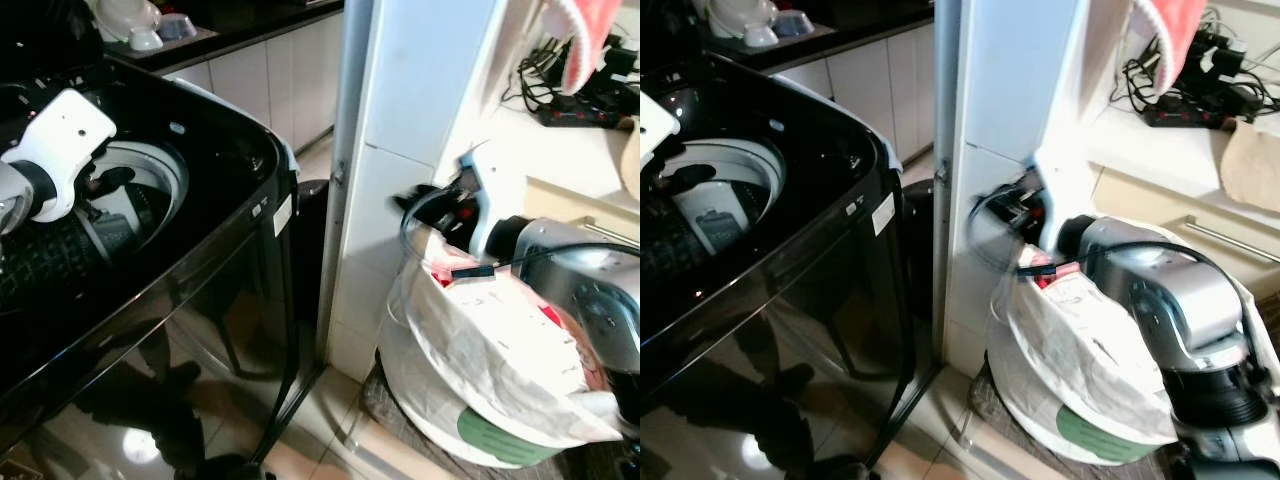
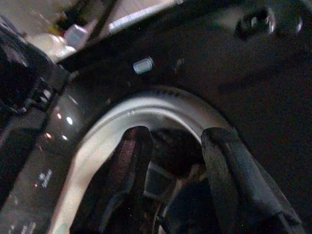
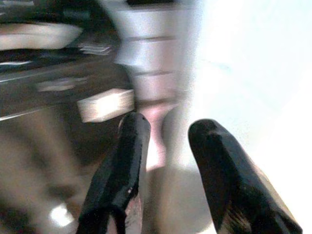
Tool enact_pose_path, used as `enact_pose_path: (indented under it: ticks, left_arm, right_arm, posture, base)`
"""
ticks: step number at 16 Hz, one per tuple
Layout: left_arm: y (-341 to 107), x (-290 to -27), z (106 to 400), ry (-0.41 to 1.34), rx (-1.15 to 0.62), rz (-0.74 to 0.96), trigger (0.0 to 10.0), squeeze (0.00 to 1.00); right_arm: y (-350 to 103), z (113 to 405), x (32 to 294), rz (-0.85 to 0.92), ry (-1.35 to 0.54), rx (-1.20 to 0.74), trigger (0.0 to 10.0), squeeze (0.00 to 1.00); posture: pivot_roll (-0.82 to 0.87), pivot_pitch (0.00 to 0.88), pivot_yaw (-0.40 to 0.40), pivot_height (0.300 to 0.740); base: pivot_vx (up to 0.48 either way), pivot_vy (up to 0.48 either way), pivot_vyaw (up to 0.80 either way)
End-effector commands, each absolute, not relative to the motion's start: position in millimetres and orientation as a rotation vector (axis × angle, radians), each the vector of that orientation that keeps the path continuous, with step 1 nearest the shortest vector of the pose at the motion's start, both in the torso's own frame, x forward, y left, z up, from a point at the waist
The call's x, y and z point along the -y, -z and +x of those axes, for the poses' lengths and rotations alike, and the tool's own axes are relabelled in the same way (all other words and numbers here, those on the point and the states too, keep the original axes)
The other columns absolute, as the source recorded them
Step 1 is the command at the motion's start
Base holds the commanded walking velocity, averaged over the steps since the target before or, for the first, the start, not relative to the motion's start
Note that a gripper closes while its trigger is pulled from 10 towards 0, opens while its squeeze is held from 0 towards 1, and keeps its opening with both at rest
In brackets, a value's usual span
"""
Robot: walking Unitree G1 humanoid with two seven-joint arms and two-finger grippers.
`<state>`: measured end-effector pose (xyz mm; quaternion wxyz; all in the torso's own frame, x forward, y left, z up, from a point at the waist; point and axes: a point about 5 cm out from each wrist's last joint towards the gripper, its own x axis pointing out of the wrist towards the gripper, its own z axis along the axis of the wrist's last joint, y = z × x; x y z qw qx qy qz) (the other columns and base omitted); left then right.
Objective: Clothes washing
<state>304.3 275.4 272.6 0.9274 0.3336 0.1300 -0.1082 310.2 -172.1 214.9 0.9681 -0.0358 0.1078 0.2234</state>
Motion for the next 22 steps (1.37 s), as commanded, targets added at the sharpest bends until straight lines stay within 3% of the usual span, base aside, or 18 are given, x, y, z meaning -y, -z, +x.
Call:
enact_pose_path:
  ticks: [1,2,3,5,6,7,11,14,15,16,20,21,22]
  left_arm:
    - [-278,-259,309,0.235,-0.140,0.643,10.0,0.00]
    - [-276,-233,312,0.334,-0.037,0.481,10.0,0.00]
    - [-274,-224,312,0.367,-0.014,0.433,10.0,0.00]
    - [-264,-179,302,0.631,0.150,0.312,10.0,0.00]
    - [-259,-165,298,0.703,0.178,0.247,10.0,0.00]
    - [-239,-133,289,0.826,0.143,0.216,10.0,0.00]
    - [-216,-92,261,1.077,0.109,0.185,10.0,0.00]
    - [-206,-83,239,1.230,0.047,0.171,10.0,0.00]
    - [-202,-82,236,1.244,0.032,0.193,10.0,0.00]
    - [-201,-81,235,1.247,0.028,0.196,10.0,0.00]
    - [-203,-79,227,1.293,0.015,0.182,10.0,0.00]
    - [-202,-79,226,1.304,0.007,0.186,10.0,0.00]
    - [-202,-79,225,1.309,0.003,0.188,10.0,0.00]
  right_arm:
    - [-210,322,202,-0.029,-0.237,-0.232,10.0,1.00]
    - [-196,326,217,0.051,-0.163,-0.281,10.0,1.00]
    - [-189,327,223,0.069,-0.136,-0.306,10.0,1.00]
    - [-160,332,242,0.085,-0.037,-0.408,10.0,1.00]
    - [-149,333,246,0.086,-0.023,-0.448,10.0,1.00]
    - [-124,335,252,0.101,-0.012,-0.540,10.0,1.00]
    - [-83,331,266,0.117,0.084,-0.670,10.0,1.00]
    - [-58,320,269,0.102,0.095,-0.787,10.0,1.00]
    - [-51,316,270,0.099,0.115,-0.818,10.0,0.65]
    - [-46,312,270,0.114,0.122,-0.834,10.0,0.00]
    - [-28,301,268,0.193,0.157,-0.869,10.0,0.00]
    - [-27,300,270,0.213,0.178,-0.860,0.0,0.00]
    - [-28,299,272,0.224,0.181,-0.855,0.0,0.00]
  posture:
    - [-0.01,0.000,0.023,0.740]
    - [-0.01,0.000,0.024,0.740]
    - [-0.01,0.000,0.024,0.740]
    - [-0.02,0.000,0.025,0.740]
    - [-0.02,0.000,0.025,0.740]
    - [-0.02,0.000,0.025,0.740]
    - [-0.01,0.007,0.024,0.740]
    - [0.00,0.015,0.023,0.740]
    - [0.00,0.016,0.024,0.740]
    - [0.00,0.016,0.024,0.740]
    - [0.01,0.021,0.030,0.740]
    - [0.01,0.021,0.032,0.740]
    - [0.01,0.021,0.032,0.740]
  base:
    - [0.000,0.000,0.00]
    - [0.000,0.000,0.00]
    - [0.000,0.000,0.00]
    - [0.000,0.000,0.00]
    - [0.000,0.000,0.00]
    - [0.000,0.000,0.00]
    - [0.000,0.000,0.00]
    - [0.000,0.000,0.00]
    - [0.000,0.000,0.00]
    - [0.000,0.000,0.00]
    - [0.000,0.000,0.00]
    - [0.000,0.000,0.00]
    - [0.000,0.000,0.00]
